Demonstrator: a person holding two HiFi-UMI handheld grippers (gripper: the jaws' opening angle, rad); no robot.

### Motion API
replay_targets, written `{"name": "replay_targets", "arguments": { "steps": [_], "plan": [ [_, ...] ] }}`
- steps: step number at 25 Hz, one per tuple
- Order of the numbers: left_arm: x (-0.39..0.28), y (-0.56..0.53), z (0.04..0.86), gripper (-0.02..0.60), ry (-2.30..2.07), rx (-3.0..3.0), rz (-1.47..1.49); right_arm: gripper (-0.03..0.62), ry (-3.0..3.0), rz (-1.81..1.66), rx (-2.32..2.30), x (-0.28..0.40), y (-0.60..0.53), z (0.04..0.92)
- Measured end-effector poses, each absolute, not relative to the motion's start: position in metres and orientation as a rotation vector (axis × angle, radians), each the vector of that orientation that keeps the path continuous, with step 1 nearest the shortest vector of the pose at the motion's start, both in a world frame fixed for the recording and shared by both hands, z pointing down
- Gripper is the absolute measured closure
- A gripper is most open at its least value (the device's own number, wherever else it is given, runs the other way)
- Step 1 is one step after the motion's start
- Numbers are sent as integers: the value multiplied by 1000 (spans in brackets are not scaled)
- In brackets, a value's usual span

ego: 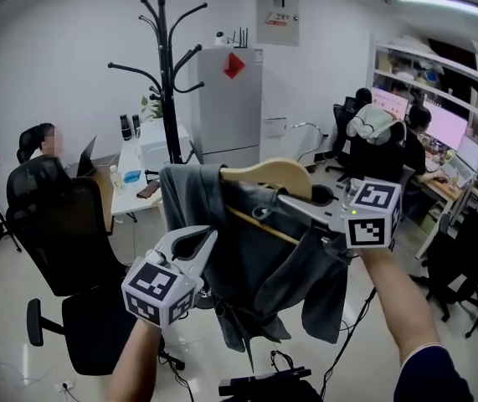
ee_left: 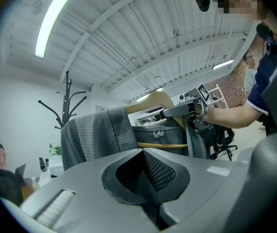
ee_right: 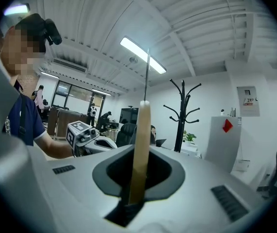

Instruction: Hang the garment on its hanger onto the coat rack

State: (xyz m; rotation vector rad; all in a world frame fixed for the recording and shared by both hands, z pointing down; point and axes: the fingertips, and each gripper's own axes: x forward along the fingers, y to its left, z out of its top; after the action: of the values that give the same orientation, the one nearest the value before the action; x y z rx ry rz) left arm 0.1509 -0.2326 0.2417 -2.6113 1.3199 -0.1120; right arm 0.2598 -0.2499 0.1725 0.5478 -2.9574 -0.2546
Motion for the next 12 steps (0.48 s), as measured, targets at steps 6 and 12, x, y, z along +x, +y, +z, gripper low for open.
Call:
{"name": "replay_targets", "arguments": {
  "steps": [6,12],
  "plan": [
    [153,-252,246,580,1393,-2585,-129,553,-2953,-271,467,258,-280,174],
    [141,-274,256,580,1492,-2562,-172,553,-2970,-251,380,249,-315,176]
  ]
}}
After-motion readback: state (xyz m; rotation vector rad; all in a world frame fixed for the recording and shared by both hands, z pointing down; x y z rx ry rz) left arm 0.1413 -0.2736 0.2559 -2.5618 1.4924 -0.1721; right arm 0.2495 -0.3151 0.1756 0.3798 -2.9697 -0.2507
